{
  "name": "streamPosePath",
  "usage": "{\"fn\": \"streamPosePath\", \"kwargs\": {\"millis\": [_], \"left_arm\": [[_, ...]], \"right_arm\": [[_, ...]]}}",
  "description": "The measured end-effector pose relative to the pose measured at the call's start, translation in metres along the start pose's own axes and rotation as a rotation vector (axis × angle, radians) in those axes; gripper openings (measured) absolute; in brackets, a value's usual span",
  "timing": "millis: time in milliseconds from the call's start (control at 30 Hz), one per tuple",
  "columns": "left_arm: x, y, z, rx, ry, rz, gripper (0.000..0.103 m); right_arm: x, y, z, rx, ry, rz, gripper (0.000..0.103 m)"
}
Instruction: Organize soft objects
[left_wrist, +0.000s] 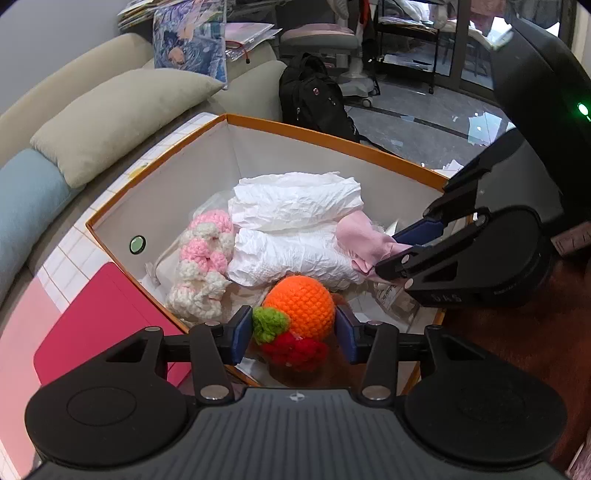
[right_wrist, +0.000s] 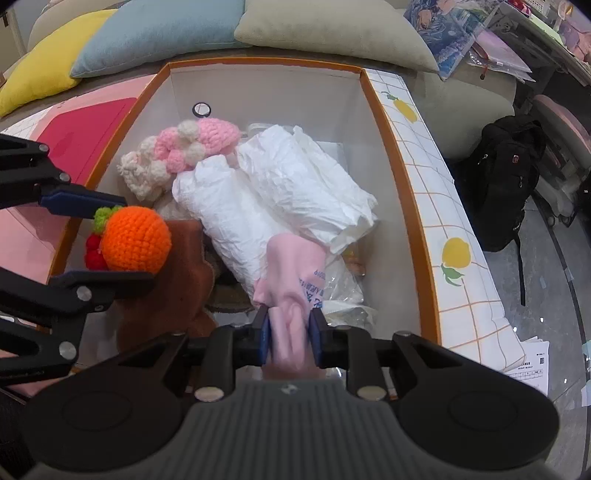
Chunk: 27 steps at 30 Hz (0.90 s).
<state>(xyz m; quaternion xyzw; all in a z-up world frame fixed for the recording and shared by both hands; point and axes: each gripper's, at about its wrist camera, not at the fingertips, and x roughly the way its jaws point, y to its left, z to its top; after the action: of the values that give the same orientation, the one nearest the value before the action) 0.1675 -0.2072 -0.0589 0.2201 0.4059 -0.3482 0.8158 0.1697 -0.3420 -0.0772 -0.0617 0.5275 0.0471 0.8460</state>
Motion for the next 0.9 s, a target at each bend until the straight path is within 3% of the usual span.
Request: {"fn": "streamPosePath", "kwargs": {"millis": [167,367,433,500,633,700,900], "left_arm": [[-0.003,0.005,0.002,-0.045,-0.012,-0.007,0.068],[-0.034,0.008,0.002,-0.072,-0.09,0.006,0.077],[-0.047,0.01,0.001,-0.087,-0.116,0.026,0.078],[-0.061,0.011,-0.001,-0.093,-0.147,0.041,0.081],[-0.091,0.015,-0.003,-0.143,-0.206,0.077,0.083],[-0.109,0.018,-0.004,-0.17,-0.245,0.092,0.083],[-0.157,0.014,-0.015,-0.192,-0.371,0.165,0.084]], "right_arm": [[-0.007,0.001,0.004,-0.01,-0.012,0.0,0.035],[-0.029,0.001,0.012,-0.031,-0.063,-0.013,0.053],[-0.041,0.001,0.015,-0.027,-0.091,-0.016,0.063],[-0.054,0.001,0.019,-0.016,-0.132,-0.013,0.079],[-0.079,0.004,0.026,0.018,-0.201,0.005,0.083],[-0.089,0.008,0.029,0.031,-0.226,0.013,0.091],[-0.123,0.028,0.035,0.035,-0.312,0.022,0.096]]}}
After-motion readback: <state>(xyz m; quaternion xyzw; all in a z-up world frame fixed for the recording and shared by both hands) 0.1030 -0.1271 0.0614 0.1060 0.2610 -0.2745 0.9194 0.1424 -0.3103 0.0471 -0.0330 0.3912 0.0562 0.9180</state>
